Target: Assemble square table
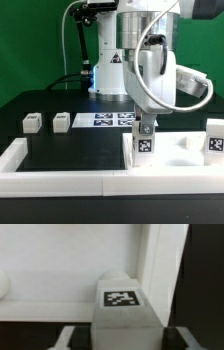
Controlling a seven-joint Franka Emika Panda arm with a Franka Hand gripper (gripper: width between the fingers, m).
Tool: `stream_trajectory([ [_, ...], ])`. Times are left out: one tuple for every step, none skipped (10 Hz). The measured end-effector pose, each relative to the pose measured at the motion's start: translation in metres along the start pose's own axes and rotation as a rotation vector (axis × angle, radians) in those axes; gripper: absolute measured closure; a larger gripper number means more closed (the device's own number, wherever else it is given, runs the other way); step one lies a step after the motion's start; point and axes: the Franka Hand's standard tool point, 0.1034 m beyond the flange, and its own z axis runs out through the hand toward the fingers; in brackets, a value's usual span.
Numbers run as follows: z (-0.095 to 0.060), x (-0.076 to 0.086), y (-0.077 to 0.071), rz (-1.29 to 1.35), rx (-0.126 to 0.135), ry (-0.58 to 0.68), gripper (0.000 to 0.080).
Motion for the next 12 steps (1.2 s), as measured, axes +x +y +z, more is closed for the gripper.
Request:
stream_trajectory([
  [0.000, 0.000, 0.000, 0.075, -0.006, -0.009, 0.0508],
  [0.000, -0.001, 0.000, 0.150, -0.006, -0.011, 0.0502],
  [0.000, -0.002, 0.000, 0.178, -0.007, -0.015, 0.0502],
  [0.001, -0.002, 0.000, 0.147, -0.007, -0.015, 0.0299],
  [0.001, -0.001, 0.000, 0.097, -0.006, -0.017, 0.0299],
  [0.001, -0.002, 0.001, 0.076, -0.006, -0.018, 0.0182],
  [0.001, -0.001, 0.001, 0.011, -0.005, -0.018, 0.0159],
  [0.001, -0.002, 0.001, -0.095, -0.004, -0.018, 0.0159],
  [0.001, -0.004, 0.001, -0.142, -0.003, -0.018, 0.0151],
  [0.000, -0.008, 0.003, -0.147, 0.006, -0.017, 0.0151],
  [-0.005, -0.013, 0.008, -0.153, 0.014, -0.021, 0.0151],
  [-0.011, -0.020, 0.012, -0.159, 0.016, -0.029, 0.0151],
])
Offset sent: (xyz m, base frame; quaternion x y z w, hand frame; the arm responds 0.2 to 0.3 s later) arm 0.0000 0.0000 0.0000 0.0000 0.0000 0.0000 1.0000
